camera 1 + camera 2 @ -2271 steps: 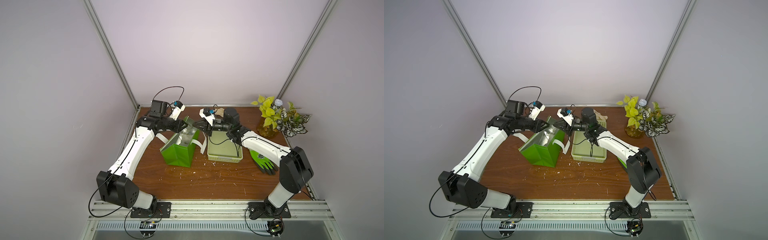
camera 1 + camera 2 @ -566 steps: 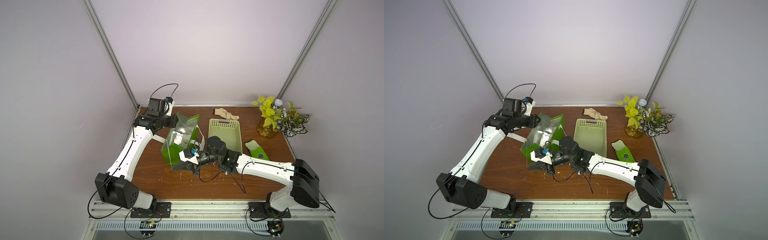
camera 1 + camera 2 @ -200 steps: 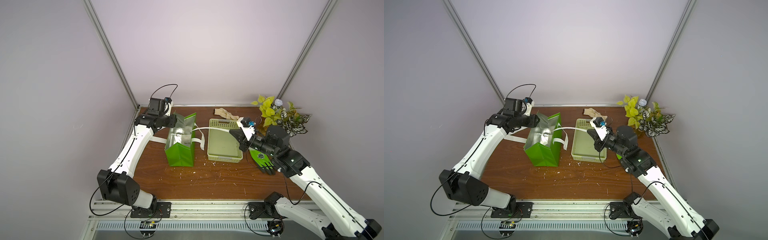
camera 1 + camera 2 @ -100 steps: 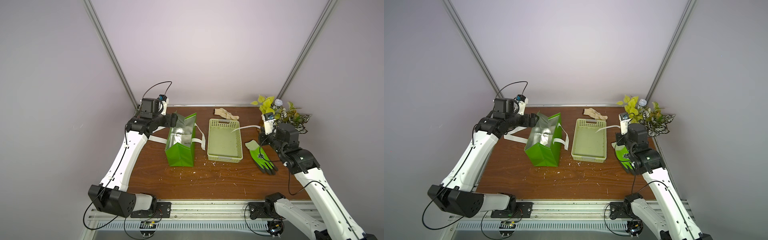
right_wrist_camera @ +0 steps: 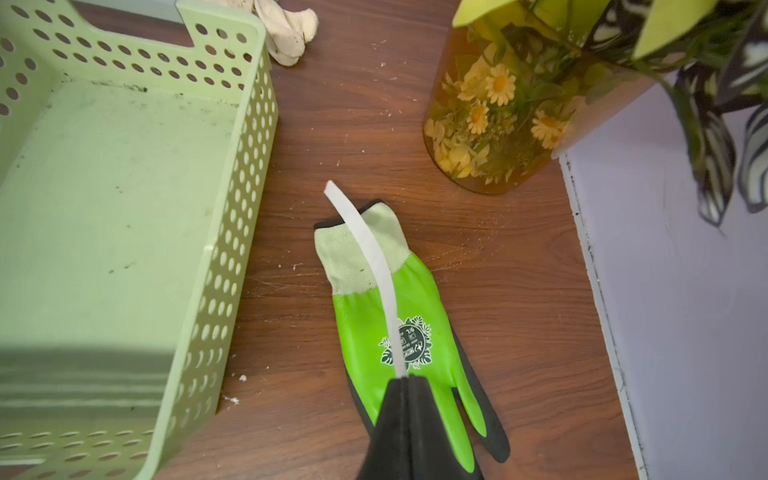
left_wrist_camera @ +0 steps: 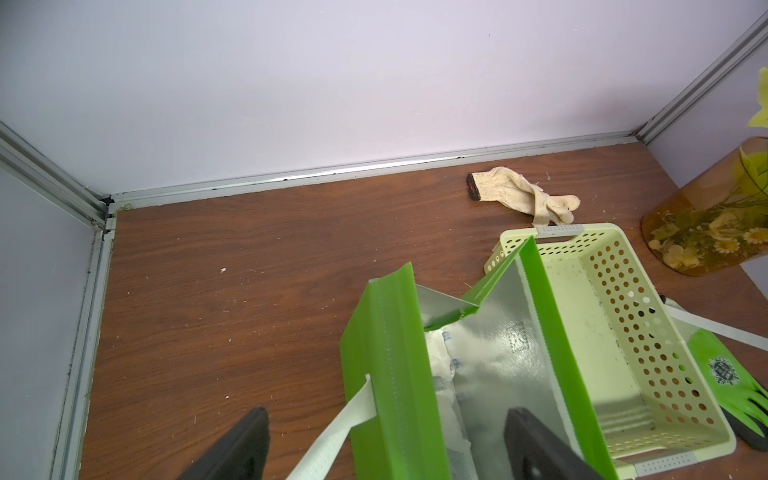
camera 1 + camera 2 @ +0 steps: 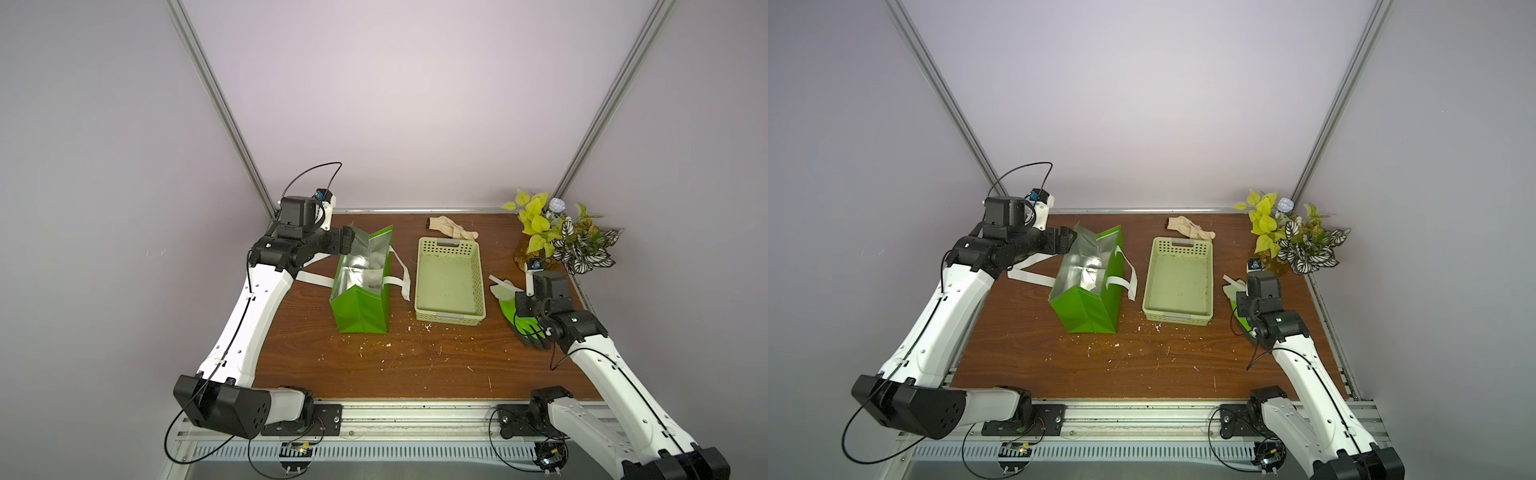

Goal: Place the ice pack in the delivery bag
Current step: Place the adhesive seal at the center of the board, then close the delivery bag at the center of the board.

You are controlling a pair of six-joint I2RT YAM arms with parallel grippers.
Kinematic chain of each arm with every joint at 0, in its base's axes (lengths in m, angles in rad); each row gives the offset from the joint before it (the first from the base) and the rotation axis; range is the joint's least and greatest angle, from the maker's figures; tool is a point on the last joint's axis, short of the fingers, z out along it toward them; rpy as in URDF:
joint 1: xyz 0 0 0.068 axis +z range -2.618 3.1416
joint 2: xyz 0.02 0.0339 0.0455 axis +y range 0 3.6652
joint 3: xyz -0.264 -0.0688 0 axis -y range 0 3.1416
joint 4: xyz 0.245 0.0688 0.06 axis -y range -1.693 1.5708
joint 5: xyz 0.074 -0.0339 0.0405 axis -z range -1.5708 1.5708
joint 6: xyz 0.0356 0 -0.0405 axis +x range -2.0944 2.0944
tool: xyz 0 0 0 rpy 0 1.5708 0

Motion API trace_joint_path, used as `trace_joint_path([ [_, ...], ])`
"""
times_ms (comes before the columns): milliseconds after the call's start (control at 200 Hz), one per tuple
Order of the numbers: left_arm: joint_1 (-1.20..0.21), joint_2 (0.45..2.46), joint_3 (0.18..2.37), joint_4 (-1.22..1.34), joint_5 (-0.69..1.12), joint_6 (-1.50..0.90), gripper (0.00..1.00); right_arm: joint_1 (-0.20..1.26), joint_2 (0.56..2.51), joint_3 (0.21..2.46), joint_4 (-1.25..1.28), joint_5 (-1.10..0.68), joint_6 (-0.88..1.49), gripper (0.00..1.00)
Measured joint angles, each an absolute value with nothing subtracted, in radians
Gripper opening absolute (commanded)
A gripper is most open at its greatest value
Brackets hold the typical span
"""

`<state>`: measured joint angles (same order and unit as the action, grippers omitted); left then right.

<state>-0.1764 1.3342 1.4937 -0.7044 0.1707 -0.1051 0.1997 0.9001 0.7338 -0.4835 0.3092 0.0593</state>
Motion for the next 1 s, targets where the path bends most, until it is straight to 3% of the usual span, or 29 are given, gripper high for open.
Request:
trace_joint_path([
  [65, -0.176, 1.334, 1.494, -0.704, 0.171, -0.105, 0.94, 0.199, 0.894, 0.74, -0.469, 0.287, 0.076, 0.48],
  [155, -0.176, 1.33, 1.494, -0.704, 0.17, -0.107, 0.97, 0.199, 0.888, 0.767, -0.467, 0.241, 0.089, 0.66],
  [265, -0.176, 1.308, 1.494, -0.706, 0.153, -0.118, 0.98, 0.2, 0.89, 0.834, -0.477, 0.17, 0.078, 0.77],
  [500, -0.17, 1.185, 1.494, -0.723, 0.129, -0.16, 0.98, 0.239, 0.923, 1.009, -0.455, -0.027, 0.072, 0.76],
  [590, -0.17, 1.147, 1.488, -0.745, 0.126, -0.177, 1.0, 0.351, 0.974, 1.044, -0.402, -0.073, 0.077, 0.77],
  [806, -0.163, 1.069, 1.413, -0.835, 0.038, -0.216, 0.93, 0.595, 1.203, 1.071, -0.229, -0.175, 0.081, 0.78],
  [1001, 0.062, 1.061, 1.313, -0.863, 0.035, -0.222, 0.82, 0.614, 1.371, 1.071, -0.051, -0.252, 0.042, 0.78],
])
